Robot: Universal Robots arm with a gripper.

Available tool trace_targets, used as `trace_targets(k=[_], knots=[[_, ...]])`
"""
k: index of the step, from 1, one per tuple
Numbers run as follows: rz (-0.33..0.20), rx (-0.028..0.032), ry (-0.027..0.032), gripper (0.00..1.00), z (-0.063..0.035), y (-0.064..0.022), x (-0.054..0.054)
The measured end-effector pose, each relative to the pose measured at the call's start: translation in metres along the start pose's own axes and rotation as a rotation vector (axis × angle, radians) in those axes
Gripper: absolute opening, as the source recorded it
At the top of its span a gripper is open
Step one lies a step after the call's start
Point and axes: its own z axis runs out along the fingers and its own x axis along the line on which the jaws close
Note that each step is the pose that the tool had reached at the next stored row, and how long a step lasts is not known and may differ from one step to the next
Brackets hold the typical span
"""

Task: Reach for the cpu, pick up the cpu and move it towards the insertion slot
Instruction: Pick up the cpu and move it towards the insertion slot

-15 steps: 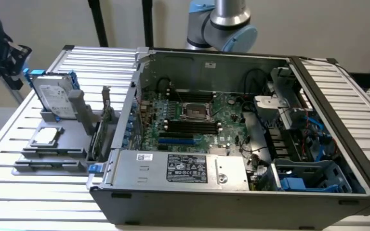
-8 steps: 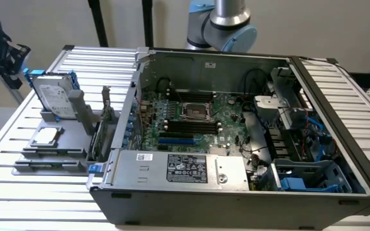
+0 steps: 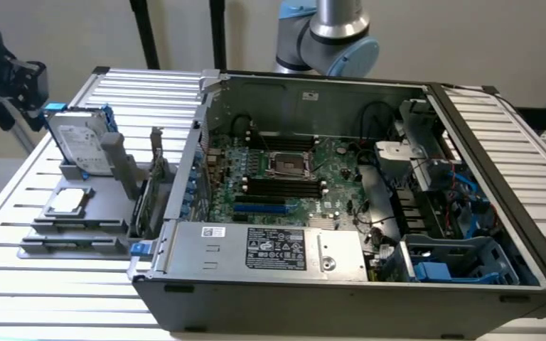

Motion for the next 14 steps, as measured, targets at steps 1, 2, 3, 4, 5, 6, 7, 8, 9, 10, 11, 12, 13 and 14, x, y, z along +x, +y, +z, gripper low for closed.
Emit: trace_targets(k=[1,2,3,4,5,6,7,8,9,10,11,12,13,14], knots=[[0.000,0.0000,0.0000,0.47,0.0005,0.0000,0.000],[0.000,0.0000,0.0001,0.53,0.0011,0.0000,0.000],[0.000,0.0000,0.0001,0.59,0.0018,0.0000,0.000],[0.000,0.0000,0.0004,0.65,0.0028,-0.0001,0.000],[0.000,0.0001,0.0004,0.65,0.0044,-0.0002,0.000],[0.000,0.0000,0.0004,0.65,0.0064,-0.0004,0.000],[0.000,0.0000,0.0004,0.71,0.0082,-0.0008,0.000],[0.000,0.0000,0.0003,0.71,0.0100,-0.0012,0.000],[0.000,0.0000,0.0003,0.71,0.0118,-0.0017,0.000],[0.000,0.0001,0.0005,0.71,0.0135,-0.0022,0.000],[0.000,0.0000,0.0003,0.71,0.0154,-0.0028,0.000],[0.000,0.0000,0.0004,0.71,0.0171,-0.0033,0.000],[0.000,0.0000,0.0004,0.71,0.0189,-0.0039,0.000],[0.000,0.0000,0.0003,0.71,0.0208,-0.0046,0.000]])
